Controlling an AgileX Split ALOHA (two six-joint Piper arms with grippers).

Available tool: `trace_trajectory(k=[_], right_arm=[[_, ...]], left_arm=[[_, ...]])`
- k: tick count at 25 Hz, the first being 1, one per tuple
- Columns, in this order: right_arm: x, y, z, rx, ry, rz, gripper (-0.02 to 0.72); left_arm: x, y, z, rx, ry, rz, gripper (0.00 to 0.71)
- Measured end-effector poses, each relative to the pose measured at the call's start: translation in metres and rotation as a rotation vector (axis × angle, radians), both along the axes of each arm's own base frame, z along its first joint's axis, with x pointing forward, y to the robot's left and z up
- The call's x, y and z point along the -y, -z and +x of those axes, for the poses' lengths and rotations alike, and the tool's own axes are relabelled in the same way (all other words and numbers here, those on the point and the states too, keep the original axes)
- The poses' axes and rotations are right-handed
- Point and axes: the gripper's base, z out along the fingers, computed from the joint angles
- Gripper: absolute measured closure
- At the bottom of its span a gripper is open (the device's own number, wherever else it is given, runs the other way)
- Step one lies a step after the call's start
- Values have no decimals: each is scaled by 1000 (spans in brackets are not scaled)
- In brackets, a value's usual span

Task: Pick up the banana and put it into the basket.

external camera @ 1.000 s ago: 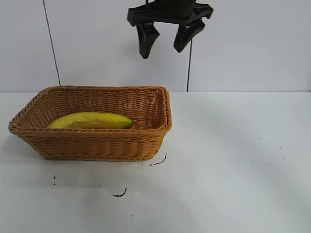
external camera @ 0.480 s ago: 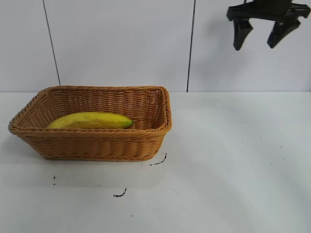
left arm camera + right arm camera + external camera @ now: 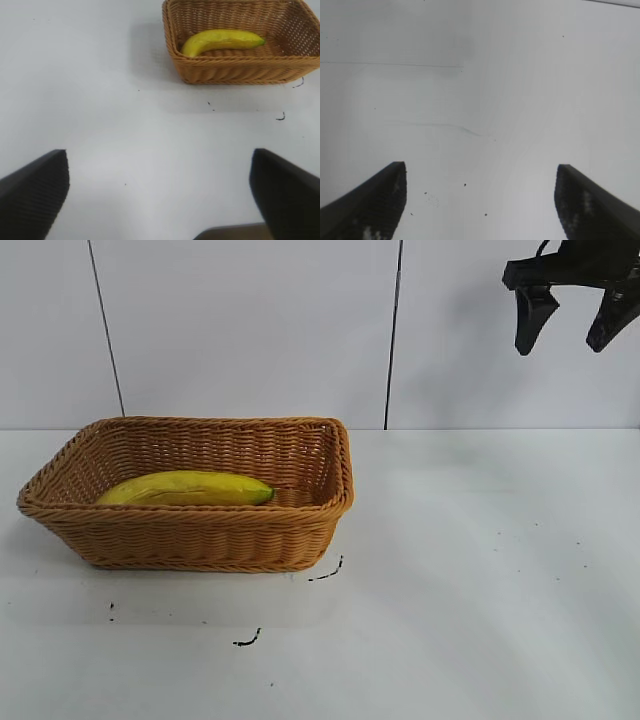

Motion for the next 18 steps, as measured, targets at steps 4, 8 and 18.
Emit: trace_trajectory(k=[4, 8, 18], right_arm=[[1, -1, -43, -71, -11, -4, 120], [2, -10, -98, -110, -16, -6, 120], [6, -32, -254, 12, -17, -18, 120]], left_arm=[[0, 0, 0, 0, 0, 0, 15], [0, 0, 0, 0, 0, 0, 15], [0, 0, 0, 0, 0, 0, 15]])
